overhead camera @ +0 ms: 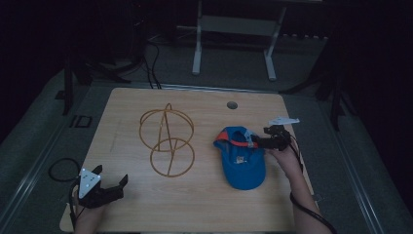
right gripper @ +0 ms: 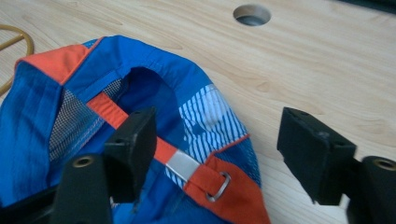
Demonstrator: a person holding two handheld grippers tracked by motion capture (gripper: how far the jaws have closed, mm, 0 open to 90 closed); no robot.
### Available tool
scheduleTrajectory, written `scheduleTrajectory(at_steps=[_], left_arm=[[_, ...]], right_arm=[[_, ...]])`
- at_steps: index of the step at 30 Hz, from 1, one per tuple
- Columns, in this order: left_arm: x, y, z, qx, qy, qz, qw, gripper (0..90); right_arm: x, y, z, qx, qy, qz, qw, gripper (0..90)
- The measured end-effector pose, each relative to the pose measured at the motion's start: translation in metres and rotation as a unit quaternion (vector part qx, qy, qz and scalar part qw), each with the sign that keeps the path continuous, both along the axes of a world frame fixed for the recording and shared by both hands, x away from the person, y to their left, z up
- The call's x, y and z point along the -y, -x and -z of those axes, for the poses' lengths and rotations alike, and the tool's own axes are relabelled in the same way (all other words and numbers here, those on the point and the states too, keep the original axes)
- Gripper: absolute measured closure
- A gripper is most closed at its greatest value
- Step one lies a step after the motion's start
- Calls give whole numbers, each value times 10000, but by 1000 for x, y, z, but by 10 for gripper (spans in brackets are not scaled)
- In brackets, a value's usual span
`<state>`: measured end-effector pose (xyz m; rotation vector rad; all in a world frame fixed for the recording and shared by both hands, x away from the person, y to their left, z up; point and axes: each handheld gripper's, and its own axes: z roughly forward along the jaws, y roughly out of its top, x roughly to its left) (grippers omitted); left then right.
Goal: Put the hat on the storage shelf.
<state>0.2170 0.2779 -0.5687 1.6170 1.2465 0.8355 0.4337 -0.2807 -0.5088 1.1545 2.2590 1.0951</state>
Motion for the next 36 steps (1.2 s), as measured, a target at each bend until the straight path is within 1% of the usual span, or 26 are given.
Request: scheduleTrajectory(at_steps=[1, 2, 3, 4, 6, 8, 11, 12, 13, 16, 18, 20, 21, 25, 28, 31, 32, 34, 35, 36], left_arm=[[0, 0, 0, -3, 0, 1, 10000, 29], [0, 0, 0, 0, 6, 13, 10000, 29], [0, 0, 0, 1, -3, 13, 10000, 29], [0, 0, 0, 2, -9, 19, 10000, 29], [0, 1, 0, 7, -4, 24, 10000, 29], [0, 0, 0, -6, 6, 37, 10000, 29], [0, 1, 0, 10, -35, 50, 10000, 30], [0, 1, 0, 34, -75, 47, 10000, 53], [1, 1, 0, 32, -78, 57, 9999, 57], [0, 1, 0, 27, -27, 77, 10000, 57], [0, 1, 0, 14, -20, 60, 10000, 57], [-1, 1, 0, 0, -16, 58, 10000, 57], [-1, 1, 0, 0, -20, 57, 10000, 57], [-1, 1, 0, -9, -24, 65, 10000, 57], [-1, 1, -1, -31, -11, 54, 10000, 57], [-1, 0, 0, -51, 13, 50, 10000, 57], [-1, 0, 0, -54, -2, 38, 10000, 57], [-1, 0, 0, -65, 32, 57, 10000, 57], [-1, 0, 0, -73, 11, 39, 10000, 57], [-1, 0, 0, -80, 3, 38, 10000, 57]], right_arm=[[-1, -3, 2, -17, -15, -8, 10000, 301], [-2, -5, 3, 12, 13, -22, 10000, 316], [-4, -7, 5, 23, 96, -8, 10000, 335], [-6, -10, 8, 5, 129, 10, 9999, 336], [-8, -14, 11, -66, 174, -12, 9998, 347], [-13, -19, 16, -142, 363, 6, 9992, 348], [-17, -24, 23, -249, 453, 50, 9987, 380], [-18, -26, 25, -273, 475, 52, 9985, 403], [-19, -26, 28, -287, 548, 61, 9981, 426], [-22, -28, 36, -367, 677, 51, 9970, 447], [-24, -28, 39, -430, 697, 42, 9966, 457], [-25, -28, 40, -402, 697, 35, 9968, 507], [-26, -27, 41, -385, 722, 15, 9966, 554], [-29, -26, 44, -362, 777, -28, 9963, 689], [-33, -23, 44, -356, 822, -111, 9959, 821], [-36, -23, 41, -421, 877, -112, 9952, 851], [-36, -22, 40, -433, 834, -103, 9955, 853], [-35, -19, 35, -394, 739, -76, 9965, 855], [-35, -17, 33, -365, 723, -79, 9967, 856], [-34, -15, 29, -351, 635, -37, 9974, 856]])
